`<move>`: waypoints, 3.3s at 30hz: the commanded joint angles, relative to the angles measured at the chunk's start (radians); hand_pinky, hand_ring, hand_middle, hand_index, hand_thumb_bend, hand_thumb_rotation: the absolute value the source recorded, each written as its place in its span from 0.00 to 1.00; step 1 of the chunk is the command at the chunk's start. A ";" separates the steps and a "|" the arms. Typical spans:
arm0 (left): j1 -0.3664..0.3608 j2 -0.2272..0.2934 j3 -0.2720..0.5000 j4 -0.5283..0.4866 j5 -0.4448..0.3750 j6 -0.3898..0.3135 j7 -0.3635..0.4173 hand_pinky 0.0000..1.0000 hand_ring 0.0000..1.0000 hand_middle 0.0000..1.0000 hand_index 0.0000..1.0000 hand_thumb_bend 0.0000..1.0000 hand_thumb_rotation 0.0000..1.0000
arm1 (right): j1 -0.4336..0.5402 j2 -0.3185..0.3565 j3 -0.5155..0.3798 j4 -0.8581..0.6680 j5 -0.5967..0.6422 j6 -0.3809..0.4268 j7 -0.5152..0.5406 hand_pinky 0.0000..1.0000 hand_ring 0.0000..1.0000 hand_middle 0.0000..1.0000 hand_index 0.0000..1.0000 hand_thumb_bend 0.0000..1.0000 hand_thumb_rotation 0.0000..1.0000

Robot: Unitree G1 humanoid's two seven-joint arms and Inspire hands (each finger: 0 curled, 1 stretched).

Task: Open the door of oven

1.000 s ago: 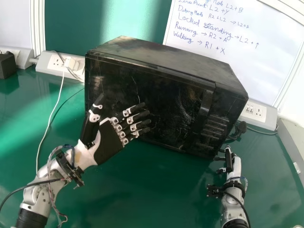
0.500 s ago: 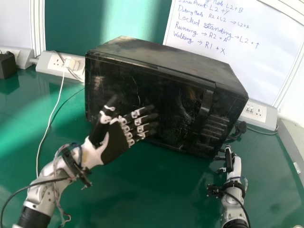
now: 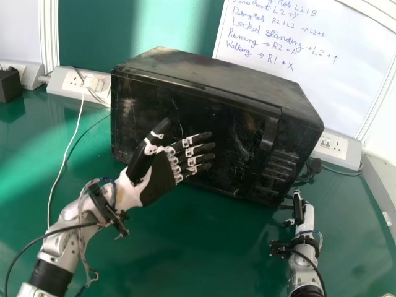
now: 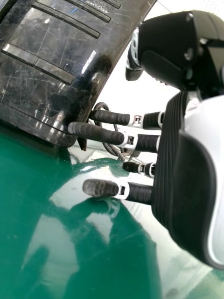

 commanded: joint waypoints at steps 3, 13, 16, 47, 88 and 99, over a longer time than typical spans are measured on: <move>-0.040 -0.010 -0.011 0.061 0.025 -0.042 -0.009 1.00 1.00 1.00 1.00 1.00 0.96 | 0.013 0.008 -0.006 0.002 0.010 0.000 0.002 0.17 0.24 0.37 0.59 0.54 0.68; -0.105 -0.018 -0.007 0.180 0.074 -0.109 0.008 1.00 1.00 1.00 1.00 1.00 0.96 | 0.015 0.009 0.001 0.001 0.003 -0.007 0.001 0.17 0.24 0.37 0.61 0.57 0.73; -0.129 -0.017 -0.012 0.218 0.094 -0.118 0.016 1.00 1.00 1.00 1.00 1.00 0.96 | 0.015 0.010 -0.006 0.002 0.010 -0.008 0.007 0.18 0.25 0.37 0.61 0.55 0.71; -0.411 -0.071 0.027 0.724 0.169 -0.256 -0.005 1.00 1.00 1.00 1.00 1.00 0.98 | 0.005 0.018 -0.017 0.002 0.022 0.002 0.015 0.18 0.24 0.37 0.63 0.57 0.80; -0.528 -0.117 0.064 0.920 0.271 -0.305 0.132 1.00 1.00 1.00 1.00 1.00 0.96 | 0.006 0.022 -0.008 0.002 0.015 -0.018 0.010 0.18 0.24 0.37 0.65 0.65 1.00; -0.544 -0.147 0.068 0.932 0.280 -0.295 0.164 1.00 1.00 1.00 1.00 1.00 0.98 | 0.007 0.025 -0.007 0.003 0.019 -0.028 0.017 0.19 0.25 0.38 0.63 0.67 1.00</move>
